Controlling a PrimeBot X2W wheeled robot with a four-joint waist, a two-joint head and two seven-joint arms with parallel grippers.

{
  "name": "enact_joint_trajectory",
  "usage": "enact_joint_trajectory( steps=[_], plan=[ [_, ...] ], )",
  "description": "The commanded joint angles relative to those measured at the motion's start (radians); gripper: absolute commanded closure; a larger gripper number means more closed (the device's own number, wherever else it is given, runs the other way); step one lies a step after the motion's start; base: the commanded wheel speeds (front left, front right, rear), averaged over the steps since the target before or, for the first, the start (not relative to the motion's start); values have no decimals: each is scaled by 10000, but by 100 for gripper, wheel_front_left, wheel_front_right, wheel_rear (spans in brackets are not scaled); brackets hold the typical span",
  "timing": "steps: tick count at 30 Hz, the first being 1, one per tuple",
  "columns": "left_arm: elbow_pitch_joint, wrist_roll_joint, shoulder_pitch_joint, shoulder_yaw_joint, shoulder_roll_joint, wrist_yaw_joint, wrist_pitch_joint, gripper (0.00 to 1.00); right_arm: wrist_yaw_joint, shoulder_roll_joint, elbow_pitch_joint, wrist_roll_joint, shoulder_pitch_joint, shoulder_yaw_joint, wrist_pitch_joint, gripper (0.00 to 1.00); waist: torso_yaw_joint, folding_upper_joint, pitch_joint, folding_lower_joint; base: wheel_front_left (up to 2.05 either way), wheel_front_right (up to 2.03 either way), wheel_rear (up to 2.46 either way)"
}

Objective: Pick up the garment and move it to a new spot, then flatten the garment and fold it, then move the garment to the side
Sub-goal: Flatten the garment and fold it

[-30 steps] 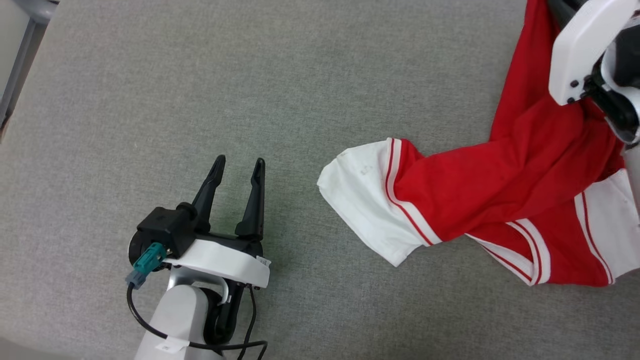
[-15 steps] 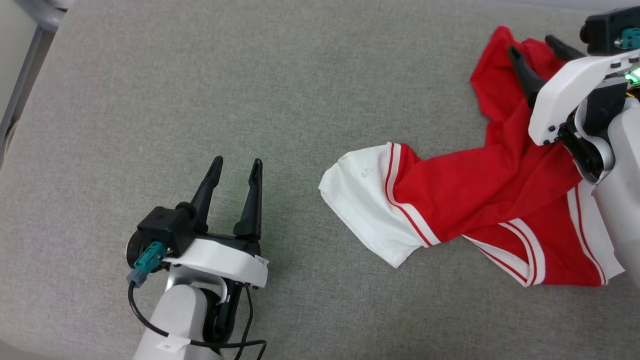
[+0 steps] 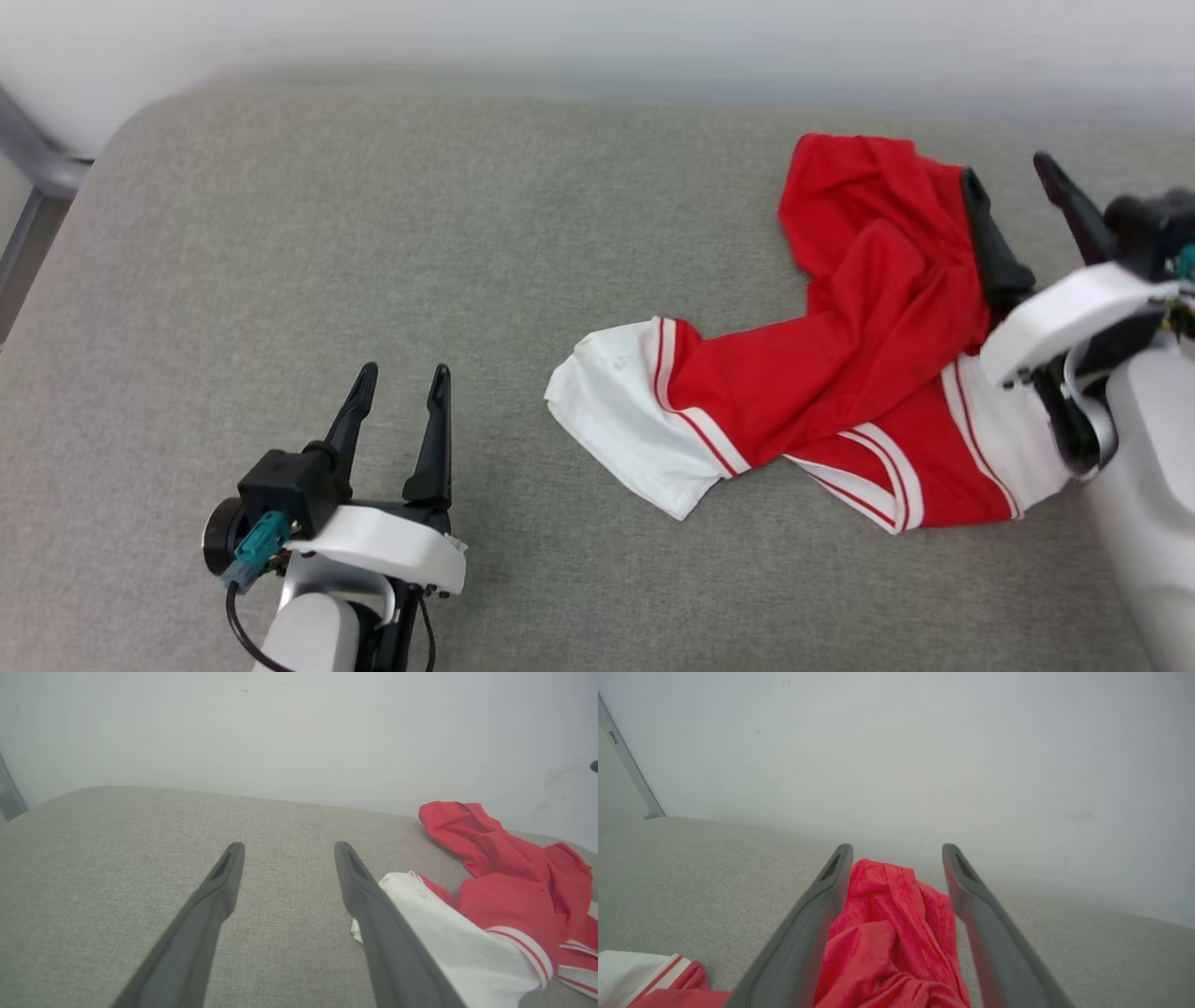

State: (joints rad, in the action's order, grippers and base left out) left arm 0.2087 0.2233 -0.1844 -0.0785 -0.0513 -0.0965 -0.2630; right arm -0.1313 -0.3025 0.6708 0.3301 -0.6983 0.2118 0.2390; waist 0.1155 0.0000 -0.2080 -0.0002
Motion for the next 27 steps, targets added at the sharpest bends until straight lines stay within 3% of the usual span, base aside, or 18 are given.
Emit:
enact_joint_trajectory(
  steps=[1,7,17,22,27],
  plan=[
    [10,-77,131,80,-17,-10,-24,0,10,115,-271,-82,492,-195,74,0,-309,0,325,2,0,0,0],
    [41,-234,560,355,-133,-50,-24,0,9,839,-2731,-1062,3234,-1476,-248,0,-780,0,759,2,0,0,0],
    [273,-360,516,364,-260,-68,-24,0,9,1974,-6300,-1927,6172,-2247,-1503,0,-1089,0,1071,2,0,0,0],
    [452,-371,259,246,-463,-106,153,0,9,2289,-7354,-1913,7077,-2547,-2057,0,-1244,0,1105,2,0,0,0],
    [606,-102,-226,-196,-718,-257,1125,0,9,2458,-7836,-1729,7454,-2741,-2319,0,-1421,0,984,2,0,0,0]
  ],
)
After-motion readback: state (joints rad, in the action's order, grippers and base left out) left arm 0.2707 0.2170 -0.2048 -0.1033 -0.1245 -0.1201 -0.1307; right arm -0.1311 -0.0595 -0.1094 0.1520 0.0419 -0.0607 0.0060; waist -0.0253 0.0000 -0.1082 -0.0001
